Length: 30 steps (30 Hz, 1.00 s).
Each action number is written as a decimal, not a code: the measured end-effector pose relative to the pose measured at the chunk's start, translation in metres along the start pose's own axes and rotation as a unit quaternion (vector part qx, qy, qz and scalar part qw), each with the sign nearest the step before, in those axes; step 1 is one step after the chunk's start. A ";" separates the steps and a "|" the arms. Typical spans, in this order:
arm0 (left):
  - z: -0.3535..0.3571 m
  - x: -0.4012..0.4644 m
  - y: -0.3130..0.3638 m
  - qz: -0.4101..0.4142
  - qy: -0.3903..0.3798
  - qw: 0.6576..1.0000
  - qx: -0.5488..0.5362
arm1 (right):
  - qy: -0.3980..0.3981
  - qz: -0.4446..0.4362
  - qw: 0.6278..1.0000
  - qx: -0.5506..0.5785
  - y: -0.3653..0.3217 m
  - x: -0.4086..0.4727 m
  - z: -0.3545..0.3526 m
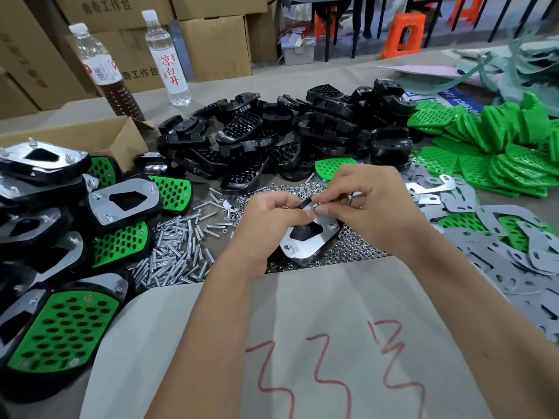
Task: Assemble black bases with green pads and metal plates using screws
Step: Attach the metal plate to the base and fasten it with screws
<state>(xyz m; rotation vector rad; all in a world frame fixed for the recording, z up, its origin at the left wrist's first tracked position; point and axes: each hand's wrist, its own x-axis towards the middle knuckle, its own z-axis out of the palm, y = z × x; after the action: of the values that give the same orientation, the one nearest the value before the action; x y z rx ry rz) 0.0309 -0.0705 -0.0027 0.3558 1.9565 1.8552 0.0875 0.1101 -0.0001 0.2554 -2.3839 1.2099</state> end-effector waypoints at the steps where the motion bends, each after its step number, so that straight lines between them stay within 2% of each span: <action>1: 0.001 0.000 0.000 -0.001 0.001 1.000 0.003 | -0.016 -0.030 0.998 -0.044 -0.002 0.003 -0.003; 5: 0.002 0.000 0.002 -0.017 -0.003 1.000 0.002 | -0.049 -0.097 0.986 -0.129 -0.007 0.009 -0.009; 18: -0.001 -0.001 0.003 -0.008 -0.020 1.000 -0.009 | -0.024 -0.103 0.988 -0.114 -0.002 0.002 -0.009; 27: 0.000 -0.003 0.007 -0.014 -0.023 1.000 -0.003 | 0.046 -0.015 0.997 0.064 0.007 -0.002 0.011; 30: 0.000 -0.003 0.006 -0.015 -0.012 1.000 -0.025 | 0.057 0.003 0.995 0.080 0.012 -0.007 0.008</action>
<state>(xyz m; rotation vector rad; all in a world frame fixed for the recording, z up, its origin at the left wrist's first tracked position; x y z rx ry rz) 0.0334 -0.0713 0.0041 0.3296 1.8866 1.8681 0.0872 0.1107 -0.0158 0.2237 -2.1953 1.3813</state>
